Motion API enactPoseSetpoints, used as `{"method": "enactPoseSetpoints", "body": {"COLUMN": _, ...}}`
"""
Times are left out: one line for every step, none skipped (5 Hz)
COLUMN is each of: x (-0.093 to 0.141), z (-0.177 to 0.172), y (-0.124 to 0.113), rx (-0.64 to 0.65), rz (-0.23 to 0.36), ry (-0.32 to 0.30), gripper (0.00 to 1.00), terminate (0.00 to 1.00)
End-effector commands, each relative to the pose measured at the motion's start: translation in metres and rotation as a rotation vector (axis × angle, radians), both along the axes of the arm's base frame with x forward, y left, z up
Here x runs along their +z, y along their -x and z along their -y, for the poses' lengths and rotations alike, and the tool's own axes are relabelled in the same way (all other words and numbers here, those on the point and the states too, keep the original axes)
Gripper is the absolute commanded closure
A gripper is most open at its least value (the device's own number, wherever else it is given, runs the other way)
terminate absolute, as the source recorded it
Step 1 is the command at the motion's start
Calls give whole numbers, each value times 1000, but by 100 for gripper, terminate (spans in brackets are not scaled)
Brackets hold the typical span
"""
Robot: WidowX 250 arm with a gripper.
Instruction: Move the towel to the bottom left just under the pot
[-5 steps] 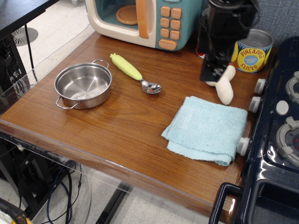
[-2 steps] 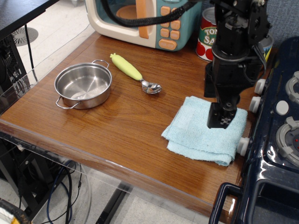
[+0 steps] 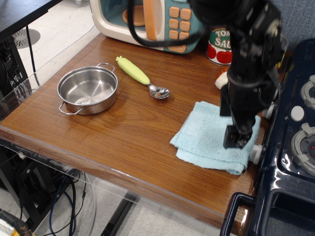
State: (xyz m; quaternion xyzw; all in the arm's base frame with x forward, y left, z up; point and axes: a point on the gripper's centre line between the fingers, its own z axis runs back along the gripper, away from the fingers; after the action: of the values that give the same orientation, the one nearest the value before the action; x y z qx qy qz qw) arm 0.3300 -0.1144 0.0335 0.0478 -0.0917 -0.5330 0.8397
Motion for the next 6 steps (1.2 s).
{"method": "enactPoseSetpoints", "body": {"x": -2, "z": -3, "y": -5, "rx": 18, "rz": 33, "ry": 41, "gripper": 0, "terminate": 0}}
{"method": "enactPoseSetpoints", "body": {"x": -2, "z": -15, "y": 4, "rx": 61, "rz": 41, "ry": 49, "gripper": 0, "terminate": 0}}
{"method": "enactPoseSetpoints", "body": {"x": -2, "z": -35, "y": 15, "rx": 168, "rz": 12, "ry": 82, "gripper": 0, "terminate": 0}}
{"method": "enactPoseSetpoints", "body": {"x": -5, "z": -55, "y": 26, "rx": 239, "rz": -10, "ry": 67, "gripper": 0, "terminate": 0}}
{"method": "enactPoseSetpoints", "body": {"x": -6, "z": -77, "y": 42, "rx": 329, "rz": -31, "ry": 51, "gripper": 0, "terminate": 0}}
{"method": "enactPoseSetpoints", "body": {"x": -13, "z": -96, "y": 58, "rx": 415, "rz": -61, "ry": 35, "gripper": 0, "terminate": 0}}
